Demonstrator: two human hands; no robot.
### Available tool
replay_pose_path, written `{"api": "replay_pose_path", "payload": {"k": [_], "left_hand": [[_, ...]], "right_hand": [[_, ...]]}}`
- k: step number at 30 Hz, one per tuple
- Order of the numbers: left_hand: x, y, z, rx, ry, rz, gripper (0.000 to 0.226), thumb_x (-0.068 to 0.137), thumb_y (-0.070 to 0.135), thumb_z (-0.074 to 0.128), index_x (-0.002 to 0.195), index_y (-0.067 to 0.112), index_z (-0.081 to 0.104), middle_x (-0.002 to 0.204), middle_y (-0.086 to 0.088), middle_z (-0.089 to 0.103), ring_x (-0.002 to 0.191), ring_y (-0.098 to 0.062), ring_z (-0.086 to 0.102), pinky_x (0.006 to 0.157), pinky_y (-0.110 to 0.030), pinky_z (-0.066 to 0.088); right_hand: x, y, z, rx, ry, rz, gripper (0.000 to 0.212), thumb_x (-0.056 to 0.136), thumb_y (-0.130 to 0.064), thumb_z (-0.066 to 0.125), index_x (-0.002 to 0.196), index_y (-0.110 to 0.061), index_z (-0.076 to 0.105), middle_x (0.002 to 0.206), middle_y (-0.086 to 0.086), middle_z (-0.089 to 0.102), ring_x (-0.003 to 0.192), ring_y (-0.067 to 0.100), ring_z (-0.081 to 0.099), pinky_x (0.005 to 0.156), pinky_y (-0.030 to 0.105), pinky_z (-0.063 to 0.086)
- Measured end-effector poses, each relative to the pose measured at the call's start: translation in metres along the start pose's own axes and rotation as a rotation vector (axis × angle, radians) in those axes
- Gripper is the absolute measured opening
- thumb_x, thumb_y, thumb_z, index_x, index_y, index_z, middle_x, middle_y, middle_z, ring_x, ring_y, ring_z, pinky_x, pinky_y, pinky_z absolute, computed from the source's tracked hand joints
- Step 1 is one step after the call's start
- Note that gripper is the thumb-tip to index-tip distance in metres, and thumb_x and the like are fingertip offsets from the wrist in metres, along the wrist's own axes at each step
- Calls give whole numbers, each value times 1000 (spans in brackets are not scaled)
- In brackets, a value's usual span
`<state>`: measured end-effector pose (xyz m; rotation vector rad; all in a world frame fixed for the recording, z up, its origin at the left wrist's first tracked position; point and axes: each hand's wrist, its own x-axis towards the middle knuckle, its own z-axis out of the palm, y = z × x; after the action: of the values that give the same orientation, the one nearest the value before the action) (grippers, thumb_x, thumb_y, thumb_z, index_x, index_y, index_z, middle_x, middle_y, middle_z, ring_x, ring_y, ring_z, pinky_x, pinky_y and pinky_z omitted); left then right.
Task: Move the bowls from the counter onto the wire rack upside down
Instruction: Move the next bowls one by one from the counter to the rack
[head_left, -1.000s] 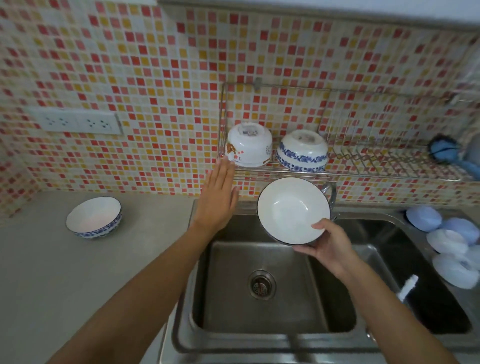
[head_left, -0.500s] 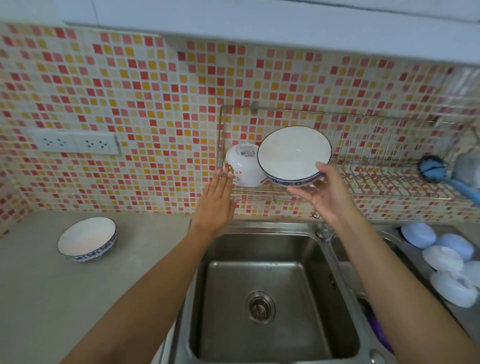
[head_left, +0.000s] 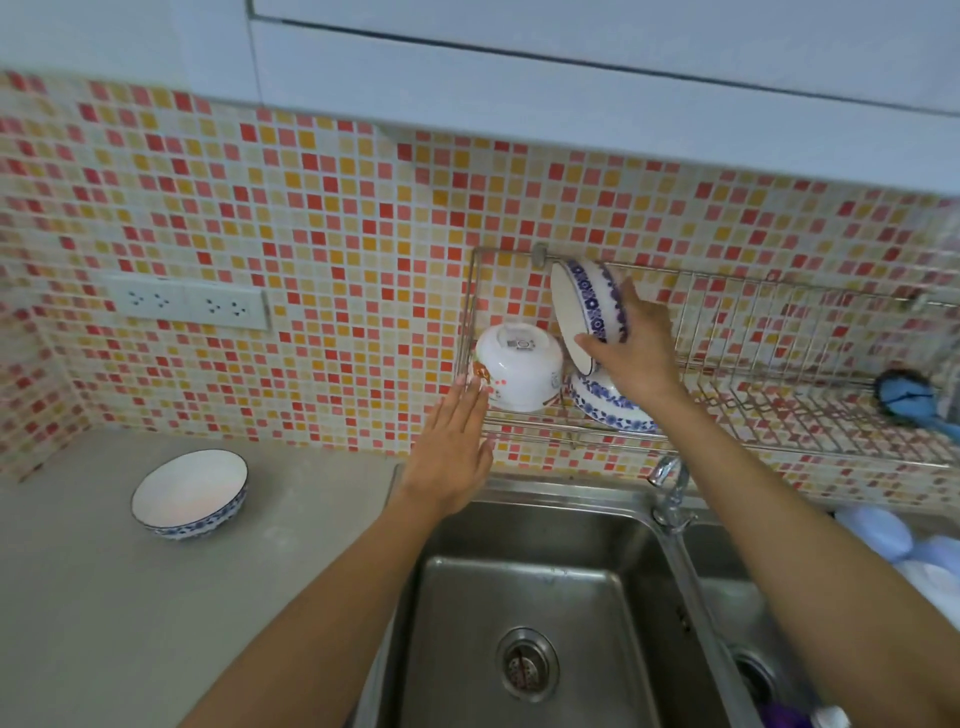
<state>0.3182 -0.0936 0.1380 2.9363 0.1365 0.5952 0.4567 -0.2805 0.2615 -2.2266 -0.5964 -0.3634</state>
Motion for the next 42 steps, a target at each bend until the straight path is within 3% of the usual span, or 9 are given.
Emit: {"api": "replay_pose_path", "payload": {"k": [3,6,10,17,29,33,38,42], "left_hand": [[0,1,-1,-12,-6,-3,63,97,45,14,149,18,-7,157,2,-14,140,-14,-27,116,-35,-11],[0,1,-1,-16,-4,-4,63,97,45,16,149,19,-7,158,2,-13,140,-14,-26,115,-34,-12],[-1,2,-3,-26,-6,-14,62,98,44,18,149,19,-6,158,3,-13,140,-13,-26,115,-34,-11],[-1,3,-4,-39,1,-18,62,98,41,22,151,18,-2,159,1,-10,140,-11,-25,112,-32,-16],[-1,6,0,-59,12,-25,63,98,39,26,150,17,-1,159,1,-7,141,-11,-22,114,-32,-12],[1,8,-2,-71,13,-40,64,97,44,22,151,18,-2,159,2,-7,142,-11,-20,118,-36,-7],[15,13,-14,9,1,-25,68,95,53,12,150,17,-1,159,-2,-7,143,-15,-18,114,-35,-16],[50,18,-24,50,-49,11,65,97,55,14,150,22,-3,159,-4,-11,146,-21,-12,113,-36,-14]], "right_hand": [[-3,-7,15,-198,-35,-128,91,85,-38,71,154,-28,13,147,14,28,131,30,40,104,39,43],[-7,-13,26,-485,-117,-294,85,88,-33,66,154,-28,14,151,13,18,138,33,27,89,44,53],[-10,-18,43,-783,-195,-462,83,87,-26,68,153,-24,18,150,20,22,135,40,26,67,45,57],[-9,-7,64,-818,-296,-566,84,82,-17,72,151,-24,25,151,20,26,136,40,30,72,45,57],[-9,2,64,-669,-339,-533,87,76,-13,78,147,-31,31,152,8,24,137,29,26,85,41,53],[-9,7,63,-559,-363,-480,82,83,-17,73,150,-32,28,156,5,23,140,27,24,101,43,45],[-21,40,46,-393,-81,-242,69,86,-42,65,147,-26,35,149,11,36,140,32,27,112,60,27],[-27,66,30,-440,87,69,72,84,-55,59,144,-25,36,155,14,26,145,35,18,114,60,22]]}}
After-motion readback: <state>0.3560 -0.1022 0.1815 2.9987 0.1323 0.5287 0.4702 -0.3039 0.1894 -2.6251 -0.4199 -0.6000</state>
